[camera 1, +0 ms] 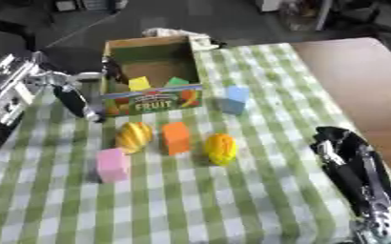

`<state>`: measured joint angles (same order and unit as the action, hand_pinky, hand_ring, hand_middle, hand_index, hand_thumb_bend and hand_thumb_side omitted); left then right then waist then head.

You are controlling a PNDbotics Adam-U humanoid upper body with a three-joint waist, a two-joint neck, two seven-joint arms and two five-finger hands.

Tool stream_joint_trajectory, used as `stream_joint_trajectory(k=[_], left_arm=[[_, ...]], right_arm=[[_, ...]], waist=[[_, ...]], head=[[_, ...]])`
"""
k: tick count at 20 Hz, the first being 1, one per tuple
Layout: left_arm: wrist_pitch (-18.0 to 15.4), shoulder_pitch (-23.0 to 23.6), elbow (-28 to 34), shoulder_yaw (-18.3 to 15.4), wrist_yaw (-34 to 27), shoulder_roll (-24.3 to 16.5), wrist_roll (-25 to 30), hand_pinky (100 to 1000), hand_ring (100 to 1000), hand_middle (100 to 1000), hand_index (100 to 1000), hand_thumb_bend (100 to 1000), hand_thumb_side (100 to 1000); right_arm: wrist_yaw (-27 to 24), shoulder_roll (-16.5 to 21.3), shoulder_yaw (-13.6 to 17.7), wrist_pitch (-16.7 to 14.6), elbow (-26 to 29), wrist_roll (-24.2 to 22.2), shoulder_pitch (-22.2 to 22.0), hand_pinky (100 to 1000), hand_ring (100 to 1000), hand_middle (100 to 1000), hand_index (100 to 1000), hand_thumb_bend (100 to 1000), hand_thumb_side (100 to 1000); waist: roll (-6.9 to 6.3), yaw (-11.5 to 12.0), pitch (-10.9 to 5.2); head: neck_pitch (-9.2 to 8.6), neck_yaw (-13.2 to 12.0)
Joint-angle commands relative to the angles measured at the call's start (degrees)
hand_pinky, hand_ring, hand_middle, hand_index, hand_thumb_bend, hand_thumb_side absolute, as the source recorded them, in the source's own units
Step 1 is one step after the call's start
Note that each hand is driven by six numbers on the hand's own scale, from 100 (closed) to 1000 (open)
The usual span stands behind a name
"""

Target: Pick up objects on the table and place them in the box.

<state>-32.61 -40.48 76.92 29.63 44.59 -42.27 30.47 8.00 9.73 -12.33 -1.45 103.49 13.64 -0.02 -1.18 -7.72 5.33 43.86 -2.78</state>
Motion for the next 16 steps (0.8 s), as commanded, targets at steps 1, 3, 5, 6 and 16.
stream_joint_trajectory(k=[1, 3, 5, 6, 16], left_arm=[[-2.33, 0.90, 5.66, 0.79, -3.29, -4.27, 3.09, 757, 697, 708, 852, 528, 390], [-1.56, 1.96, 8.82, 1.14, -5.26, -5.23, 5.07, 755, 698, 710, 854, 518, 399], [-0.22, 2.56, 11.48, 1.40, -7.26, -5.81, 7.07, 756, 699, 711, 855, 513, 401], [0.47, 2.69, 12.60, 1.52, -8.32, -6.02, 8.13, 756, 701, 713, 856, 516, 406], [7.09, 3.53, 15.41, 1.07, -12.29, -5.62, 18.31, 761, 715, 742, 877, 588, 452]], right_arm=[[0.41, 0.92, 0.46, 0.03, 0.79, 0.17, 0.50, 638, 590, 583, 690, 100, 514], [0.42, 0.93, 0.41, 0.04, 0.80, 0.12, 0.52, 638, 590, 584, 690, 100, 515], [0.41, 0.92, 0.40, 0.03, 0.80, 0.10, 0.55, 638, 590, 583, 690, 100, 514], [0.42, 0.92, 0.39, 0.03, 0.80, 0.09, 0.55, 638, 590, 583, 690, 100, 514], [0.38, 0.91, 0.36, 0.02, 0.67, 0.08, 0.50, 639, 590, 583, 691, 100, 519]], waist=[[-0.05, 0.13, -0.59], [-0.06, 0.13, -0.56], [-0.05, 0.11, -0.55], [-0.05, 0.10, -0.55], [-0.16, 0.13, -0.74]], head=[[0.26, 0.29], [0.26, 0.24], [0.26, 0.26], [0.26, 0.25], [0.26, 0.46]])
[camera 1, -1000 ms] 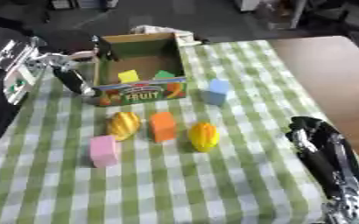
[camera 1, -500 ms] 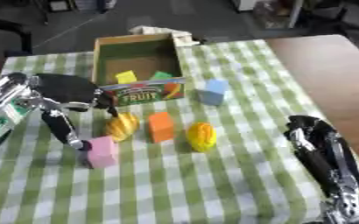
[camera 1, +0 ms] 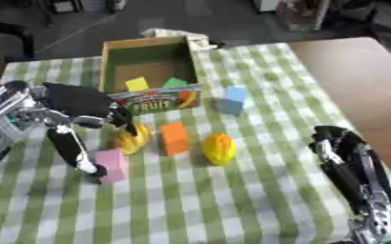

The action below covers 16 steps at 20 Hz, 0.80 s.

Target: Pick up objects on the table and place them in the box.

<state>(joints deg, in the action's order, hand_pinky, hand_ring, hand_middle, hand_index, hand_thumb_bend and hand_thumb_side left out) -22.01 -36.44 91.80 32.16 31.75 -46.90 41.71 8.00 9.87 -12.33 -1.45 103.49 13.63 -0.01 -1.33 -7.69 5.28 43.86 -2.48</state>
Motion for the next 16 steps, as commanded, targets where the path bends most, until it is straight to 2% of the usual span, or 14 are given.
stream_joint_trajectory(k=[1, 8, 16], left_arm=[[-2.97, -0.38, 0.36, -1.76, 1.18, -0.62, 7.89, 761, 715, 743, 879, 593, 454], [-2.01, 1.07, -2.35, -1.93, 5.62, 1.69, 8.51, 754, 709, 743, 878, 630, 509], [-2.38, 2.73, -6.07, -1.87, 9.84, 3.63, 6.61, 744, 697, 737, 873, 634, 512]], right_arm=[[0.38, 0.76, 0.36, 0.03, 0.66, 0.08, 0.46, 639, 590, 583, 691, 100, 519], [0.35, 0.70, 0.36, 0.05, 0.69, 0.07, 0.47, 639, 590, 583, 691, 100, 520], [0.31, 0.70, 0.34, 0.07, 0.74, 0.01, 0.52, 640, 589, 583, 691, 100, 519]], waist=[[0.01, 0.11, -0.72], [0.12, 0.09, -0.74], [0.28, 0.28, -0.67]], head=[[0.26, 0.20], [0.26, 0.34], [0.26, 0.39]])
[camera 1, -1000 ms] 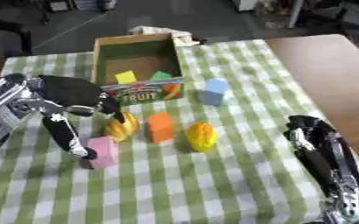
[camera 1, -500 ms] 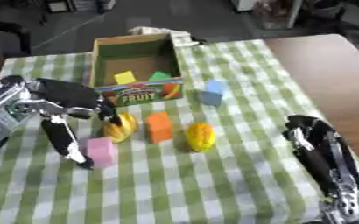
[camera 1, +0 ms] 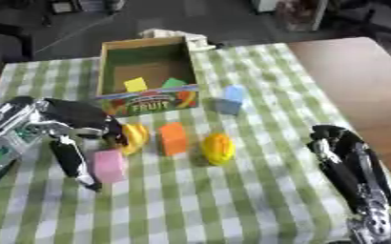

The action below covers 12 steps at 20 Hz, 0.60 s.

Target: Pick up objects on the table and place them in the box.

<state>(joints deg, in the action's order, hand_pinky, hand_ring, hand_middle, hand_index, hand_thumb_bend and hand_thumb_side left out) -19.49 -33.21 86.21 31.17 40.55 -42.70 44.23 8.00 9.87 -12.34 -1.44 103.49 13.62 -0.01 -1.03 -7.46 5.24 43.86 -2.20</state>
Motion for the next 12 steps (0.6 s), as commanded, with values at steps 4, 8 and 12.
stream_joint_trajectory(k=[4, 8, 12], left_arm=[[-5.43, 0.18, -1.41, -0.83, 1.81, -0.05, 3.40, 710, 658, 701, 852, 569, 419], [-5.93, 0.52, -1.17, -1.26, 0.65, -0.13, 1.45, 606, 550, 584, 771, 434, 142], [-5.91, 0.76, 1.09, -2.60, -2.27, -1.27, 0.79, 522, 471, 502, 693, 333, 126]], right_arm=[[0.29, 0.71, 0.29, 0.05, 0.74, -0.06, 0.60, 640, 589, 583, 691, 100, 520], [0.30, 0.73, 0.35, 0.06, 0.73, -0.02, 0.61, 640, 589, 583, 691, 100, 520], [0.30, 0.72, 0.37, 0.05, 0.71, -0.04, 0.62, 640, 589, 583, 691, 100, 520]], waist=[[-0.03, 0.17, -0.54], [-0.03, 0.21, -0.55], [-0.05, 0.31, -0.58]], head=[[0.26, 0.17], [0.26, 0.23], [0.26, 0.38]])
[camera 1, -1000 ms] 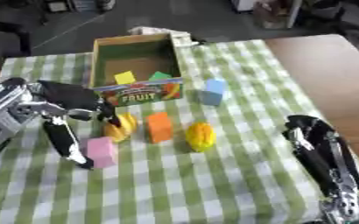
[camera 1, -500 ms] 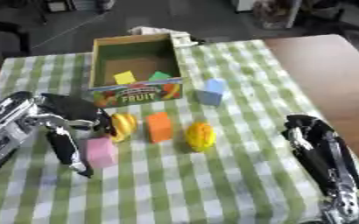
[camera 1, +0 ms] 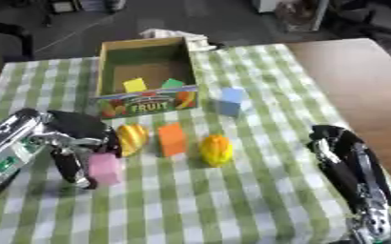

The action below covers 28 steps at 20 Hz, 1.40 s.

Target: Pick up objects on the table and place them in the box.

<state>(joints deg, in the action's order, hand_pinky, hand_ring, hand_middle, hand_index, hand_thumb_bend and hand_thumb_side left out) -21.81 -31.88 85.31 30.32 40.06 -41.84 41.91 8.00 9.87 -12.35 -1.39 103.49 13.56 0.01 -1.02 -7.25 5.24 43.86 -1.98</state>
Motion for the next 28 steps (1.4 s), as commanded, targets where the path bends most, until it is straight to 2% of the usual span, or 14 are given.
stream_joint_trajectory(k=[1, 3, 6, 9, 12, 15, 22, 25, 28], left_arm=[[-3.50, -0.48, 3.11, -2.56, -2.70, -2.70, 3.15, 517, 465, 494, 685, 319, 128], [-2.80, -0.80, 5.77, -4.74, -4.54, -4.00, 2.64, 521, 464, 491, 683, 310, 131], [-0.26, -3.10, 8.95, -9.12, -7.43, -6.10, 0.25, 540, 472, 497, 693, 354, 133], [2.56, -7.00, 6.85, -13.07, -7.97, -5.82, -2.45, 561, 491, 513, 711, 349, 129], [5.40, -11.31, 2.55, -14.50, -5.83, -3.14, -4.69, 572, 497, 521, 718, 390, 128], [8.27, -14.90, -2.07, -15.94, -3.06, 0.58, -5.49, 569, 496, 520, 719, 385, 123], [14.82, -18.72, -12.71, -21.73, 3.48, 8.52, -10.42, 567, 501, 527, 732, 362, 116], [17.90, -20.46, -17.72, -22.21, 6.56, 11.04, -13.49, 588, 517, 548, 754, 364, 126], [19.91, -21.78, -22.76, -21.16, 9.66, 13.16, -16.59, 601, 529, 562, 766, 375, 131]], right_arm=[[0.31, 0.73, 0.42, 0.01, 0.70, 0.04, 0.59, 640, 589, 583, 691, 100, 520], [0.34, 0.77, 0.51, 0.04, 0.69, 0.12, 0.52, 641, 589, 583, 691, 100, 520], [0.33, 0.79, 0.53, 0.05, 0.64, 0.16, 0.39, 641, 589, 582, 691, 100, 521], [0.28, 0.75, 0.41, 0.03, 0.55, 0.05, 0.31, 641, 589, 582, 691, 100, 521], [0.20, 0.73, 0.32, 0.03, 0.50, -0.06, 0.20, 641, 589, 582, 692, 100, 521], [0.07, 0.63, 0.22, 0.05, 0.49, -0.10, 0.18, 641, 589, 582, 692, 100, 523], [-0.43, 0.31, -0.39, 0.00, 0.52, -0.72, 0.45, 641, 588, 581, 692, 100, 527], [-0.59, 0.27, -0.58, 0.01, 0.54, -0.91, 0.53, 641, 588, 581, 692, 100, 528], [-0.67, 0.23, -0.69, 0.00, 0.53, -1.08, 0.55, 641, 588, 581, 692, 100, 528]], waist=[[-0.06, 0.13, -0.59], [-0.06, 0.28, -0.63], [-0.10, 0.59, -0.80], [-0.08, 0.56, -1.00], [0.05, 0.23, -1.08], [0.18, -0.19, -1.04], [0.68, -1.52, -0.59], [0.77, -1.89, -0.49], [0.80, -2.08, -0.49]], head=[[0.26, 0.26], [0.26, 0.48], [0.26, 0.76], [0.26, 0.74], [0.26, 0.72], [0.26, 0.53], [0.26, -0.36], [0.26, -0.78], [0.26, -0.95]])
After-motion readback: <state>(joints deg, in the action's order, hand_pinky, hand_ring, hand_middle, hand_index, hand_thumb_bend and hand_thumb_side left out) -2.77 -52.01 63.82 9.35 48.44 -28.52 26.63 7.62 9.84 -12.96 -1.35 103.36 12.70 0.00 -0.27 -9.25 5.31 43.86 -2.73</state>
